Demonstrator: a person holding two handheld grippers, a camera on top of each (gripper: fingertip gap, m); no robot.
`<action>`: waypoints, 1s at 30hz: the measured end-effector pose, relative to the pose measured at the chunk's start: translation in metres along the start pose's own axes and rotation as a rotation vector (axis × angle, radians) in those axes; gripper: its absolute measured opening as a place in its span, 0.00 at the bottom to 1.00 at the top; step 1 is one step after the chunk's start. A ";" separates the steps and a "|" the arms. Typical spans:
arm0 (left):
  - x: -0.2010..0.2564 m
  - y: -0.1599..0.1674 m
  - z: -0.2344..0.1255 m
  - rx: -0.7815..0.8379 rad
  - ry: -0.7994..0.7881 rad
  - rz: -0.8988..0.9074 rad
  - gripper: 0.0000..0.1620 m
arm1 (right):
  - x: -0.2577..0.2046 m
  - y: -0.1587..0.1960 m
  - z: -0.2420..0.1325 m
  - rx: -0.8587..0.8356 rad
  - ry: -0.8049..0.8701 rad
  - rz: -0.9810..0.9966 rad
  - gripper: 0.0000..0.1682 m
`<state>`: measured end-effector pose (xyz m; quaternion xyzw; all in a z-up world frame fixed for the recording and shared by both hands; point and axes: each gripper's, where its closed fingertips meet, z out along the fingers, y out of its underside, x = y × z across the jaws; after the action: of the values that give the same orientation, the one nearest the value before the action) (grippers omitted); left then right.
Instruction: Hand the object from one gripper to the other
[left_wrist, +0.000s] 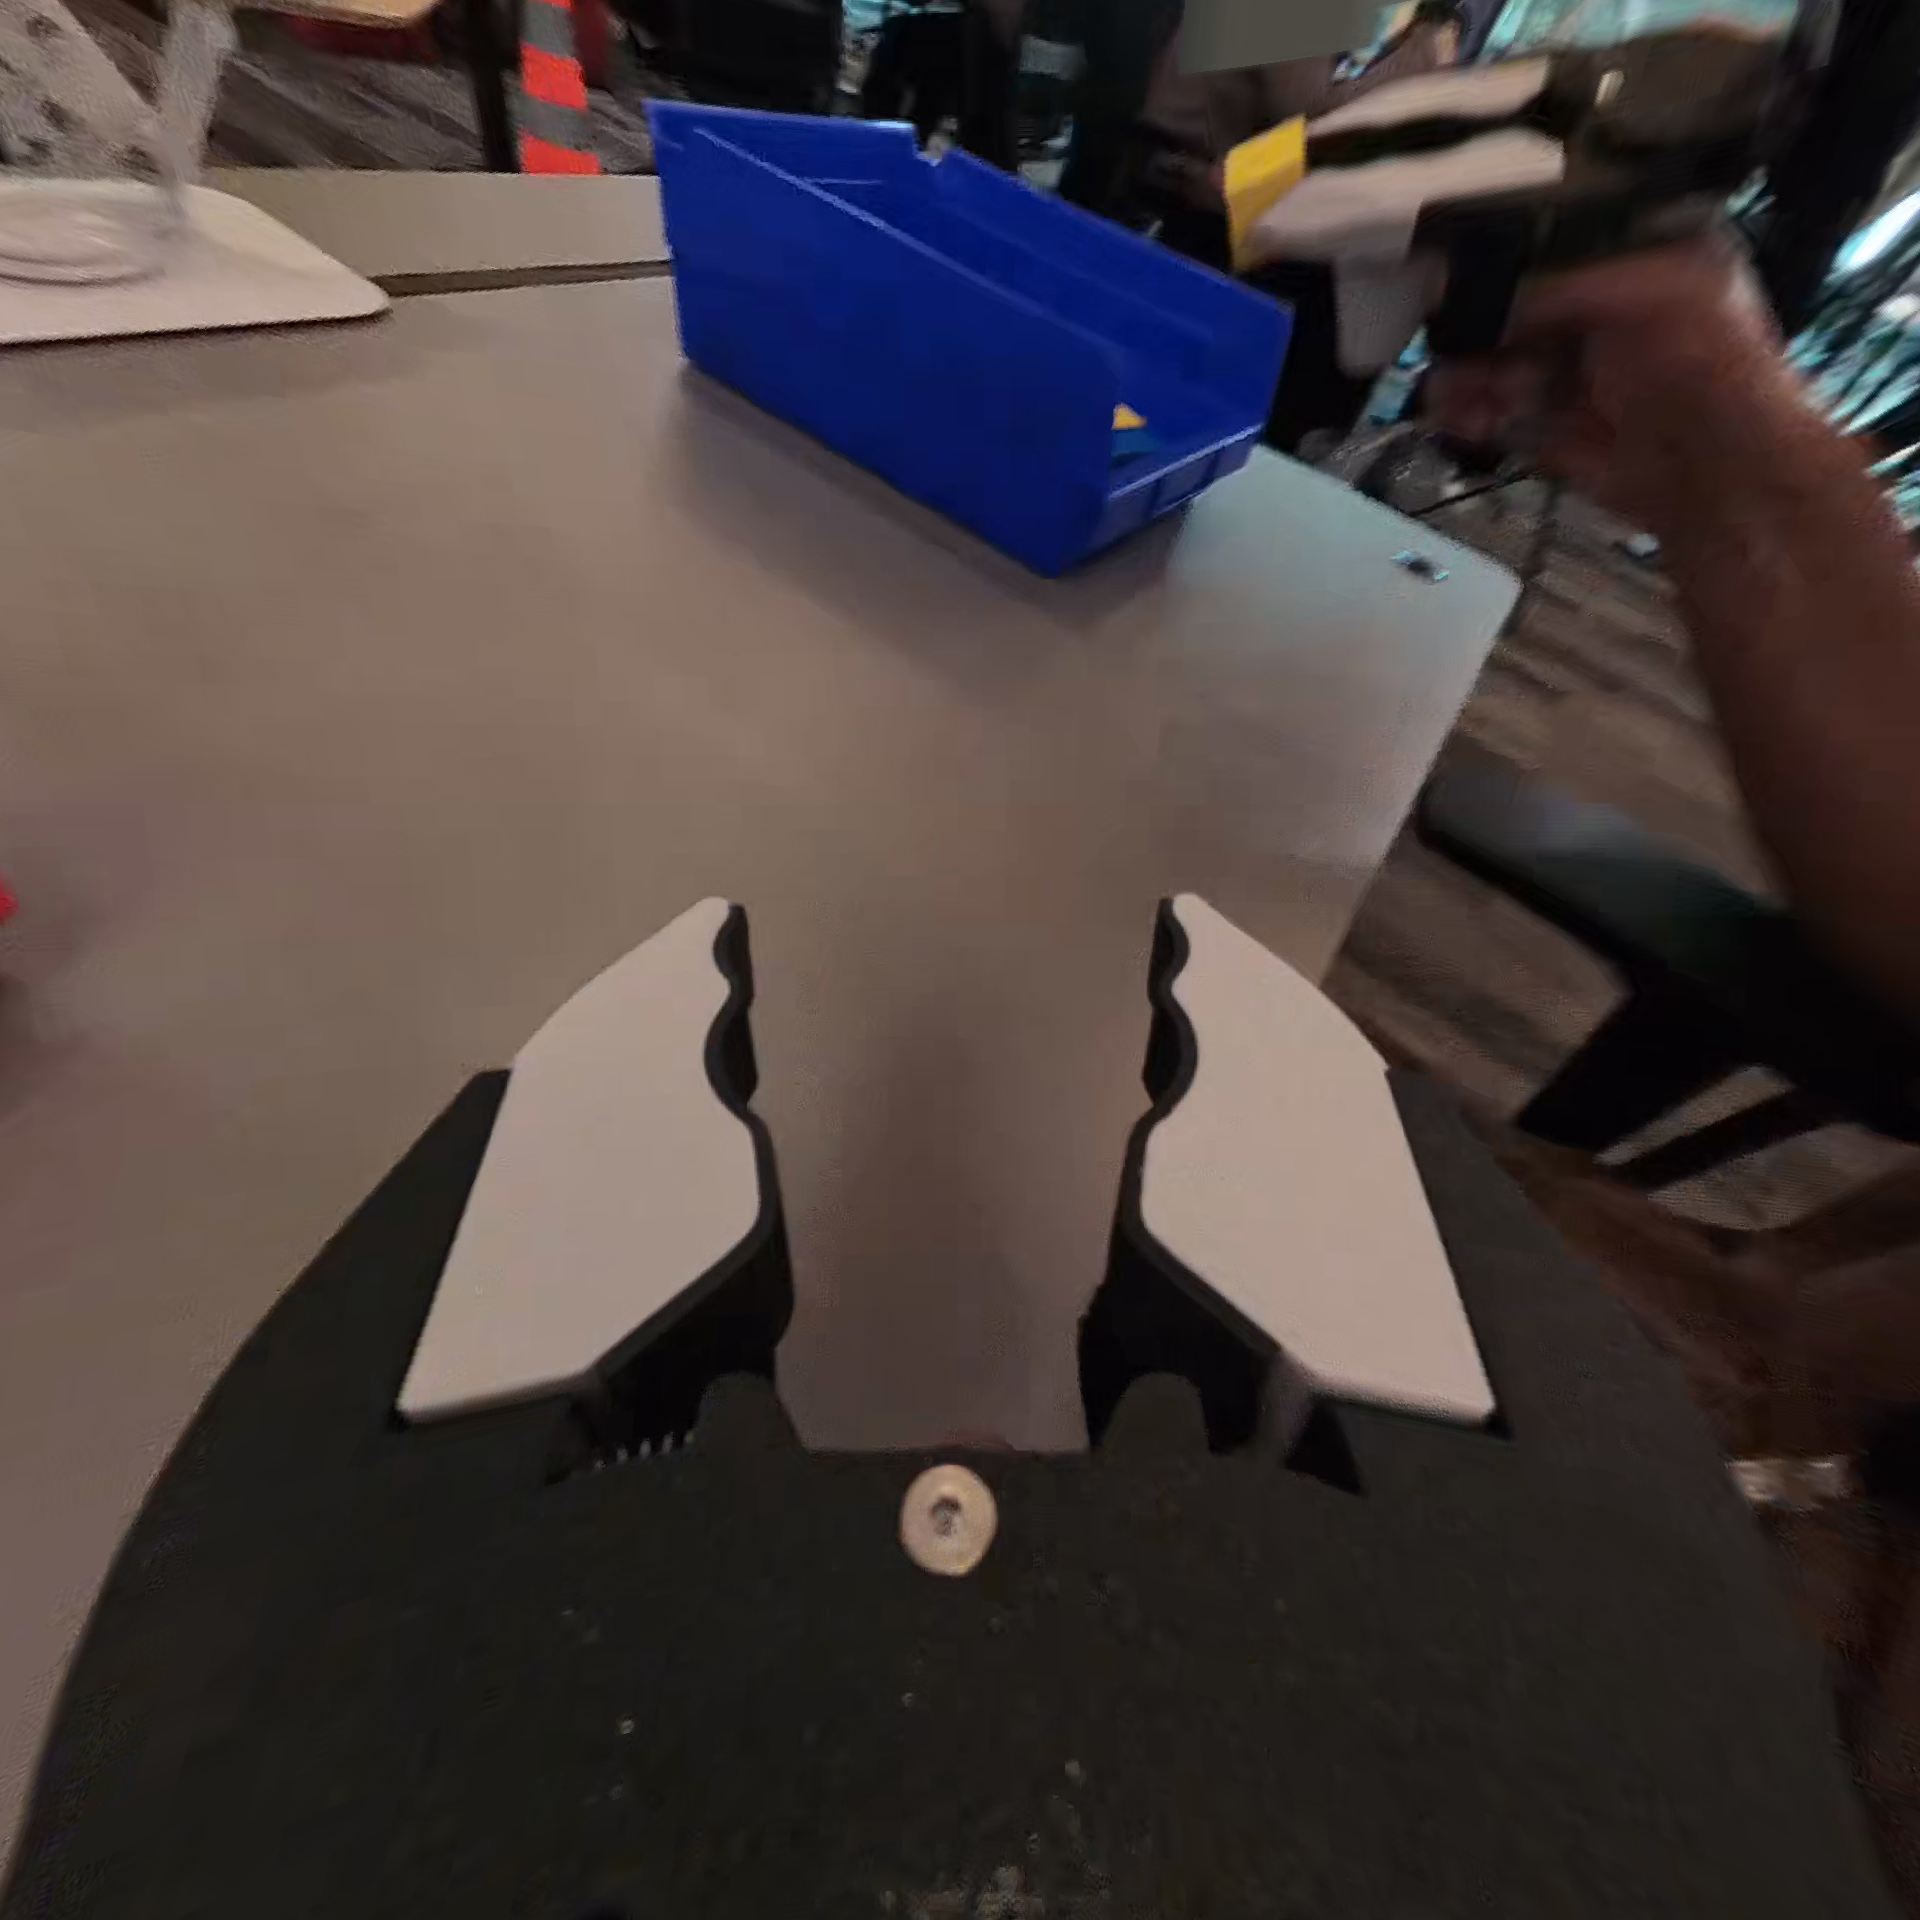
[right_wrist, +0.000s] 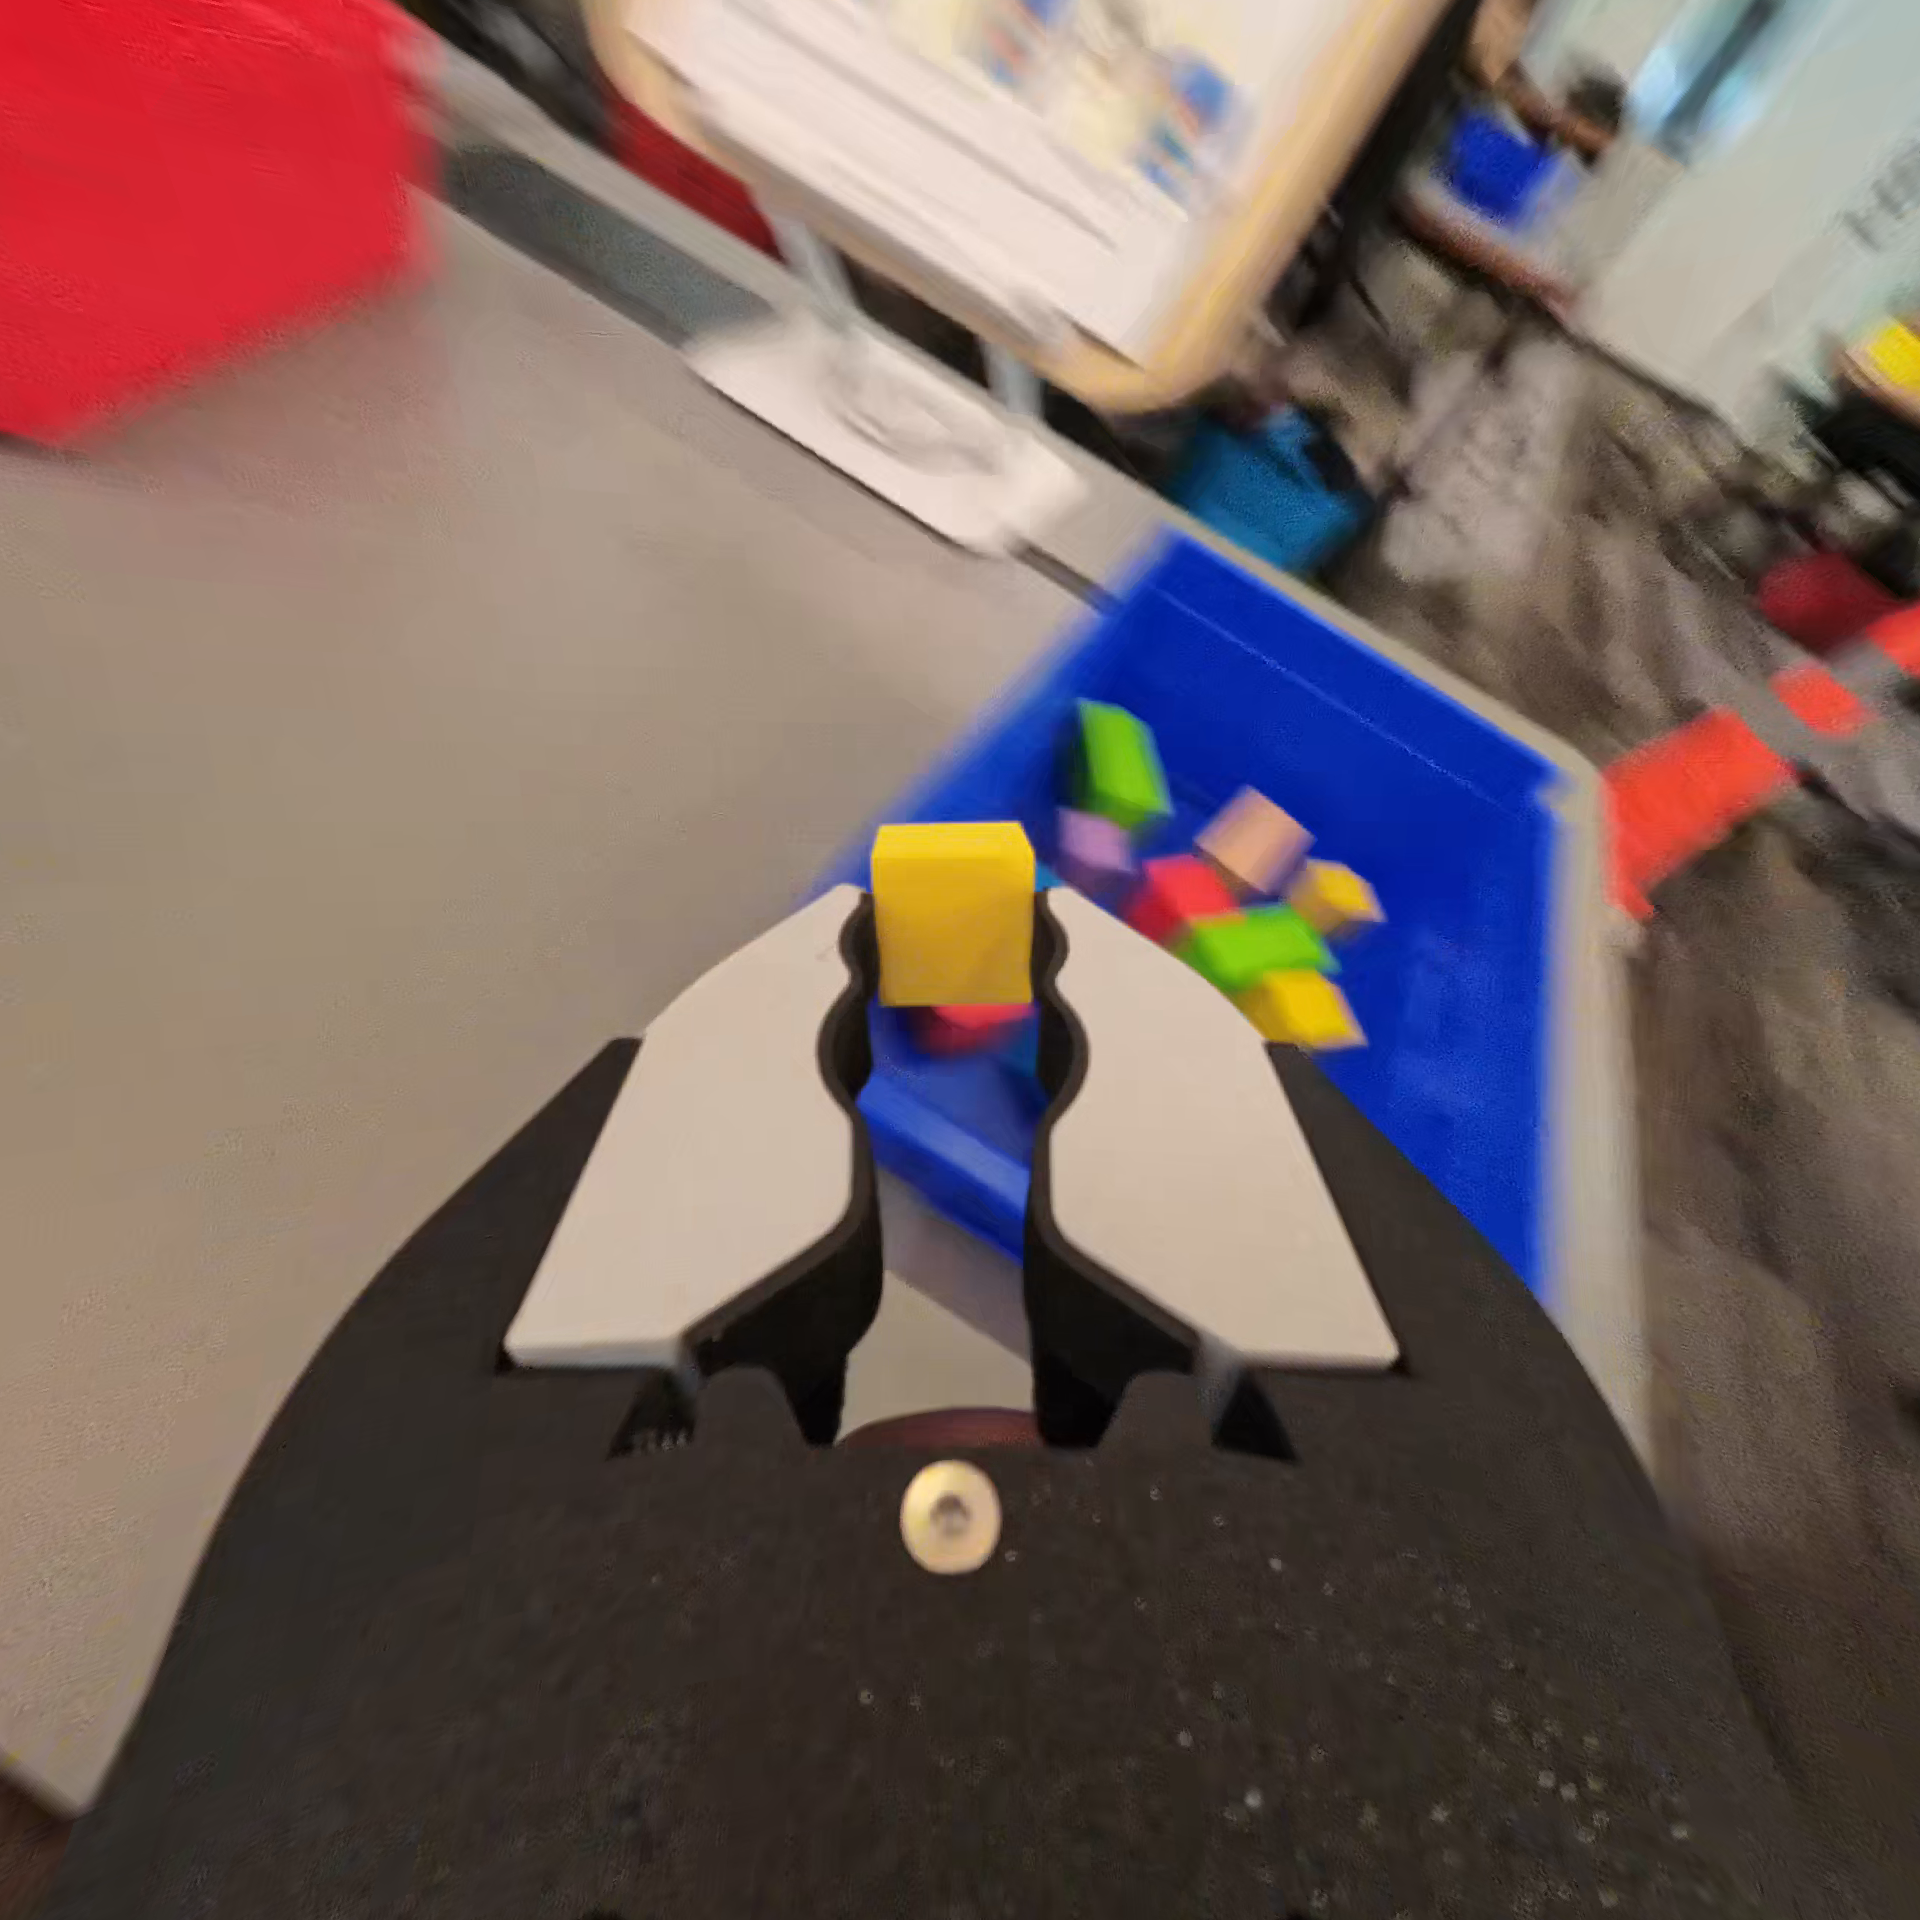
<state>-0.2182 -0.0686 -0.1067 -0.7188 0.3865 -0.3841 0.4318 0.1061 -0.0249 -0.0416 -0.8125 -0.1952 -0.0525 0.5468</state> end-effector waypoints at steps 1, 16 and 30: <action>-0.004 0.005 -0.001 -0.011 -0.027 0.027 0.46 | 0.024 0.011 0.006 -0.089 0.005 0.011 0.16; 0.001 0.036 0.017 -0.165 -0.043 0.137 0.47 | 0.004 0.121 0.076 -1.096 -0.677 -0.027 0.17; -0.049 -0.018 -0.084 0.059 -0.397 0.056 0.50 | 0.061 -0.018 -0.043 -0.226 0.017 0.016 0.34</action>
<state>-0.3083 -0.0463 -0.0727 -0.7564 0.3025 -0.2338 0.5308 0.1612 -0.0424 0.0092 -0.8700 -0.1768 -0.0769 0.4538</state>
